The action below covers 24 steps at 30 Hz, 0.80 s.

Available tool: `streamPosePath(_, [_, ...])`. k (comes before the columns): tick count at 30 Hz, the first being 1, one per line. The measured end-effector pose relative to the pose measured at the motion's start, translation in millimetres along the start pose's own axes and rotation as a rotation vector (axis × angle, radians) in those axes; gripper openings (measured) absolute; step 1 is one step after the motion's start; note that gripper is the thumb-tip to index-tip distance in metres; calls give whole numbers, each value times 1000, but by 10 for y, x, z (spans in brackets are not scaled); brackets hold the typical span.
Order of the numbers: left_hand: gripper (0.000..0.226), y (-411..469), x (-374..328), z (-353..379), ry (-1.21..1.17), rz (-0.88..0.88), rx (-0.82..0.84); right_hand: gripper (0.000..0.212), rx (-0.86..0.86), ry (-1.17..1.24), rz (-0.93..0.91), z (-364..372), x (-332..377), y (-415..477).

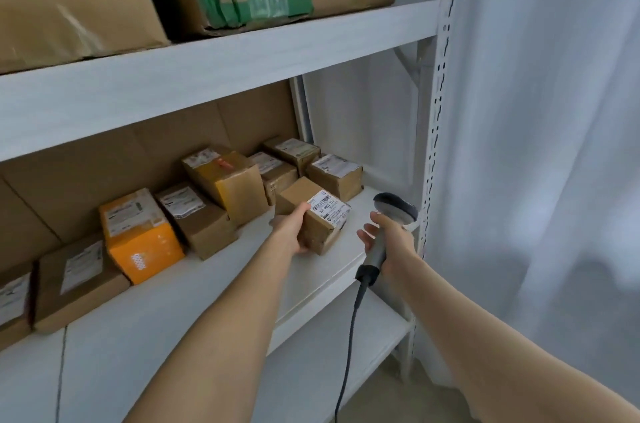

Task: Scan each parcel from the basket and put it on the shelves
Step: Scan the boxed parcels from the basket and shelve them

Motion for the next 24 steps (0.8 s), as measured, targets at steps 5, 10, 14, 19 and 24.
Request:
streamPosePath(5, [63, 529, -201, 174, -61, 50, -94, 23, 1, -5, 54, 84, 54, 493])
streamPosePath(10, [53, 876, -303, 248, -21, 66, -160, 12, 17, -23, 80, 135, 50, 787])
streamPosePath(14, [50, 1013, -296, 257, 0, 74, -198, 13, 21, -36, 97, 162, 64, 901])
streamPosePath(19, [103, 966, -323, 287, 199, 215, -105, 15, 17, -56, 100, 196, 93, 946])
streamPosePath(24, [112, 897, -327, 375, 731, 253, -52, 15, 33, -80, 115, 208, 68, 915])
Point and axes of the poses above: each hand's wrist, its own y-axis towards the middle knuckle, its own z-axis out of the palm, x = y × z, the point moved 3 cm from there along y, towards the middle knuckle, and after that the axes turned 4 degrees about x, right-handed, at the moved point
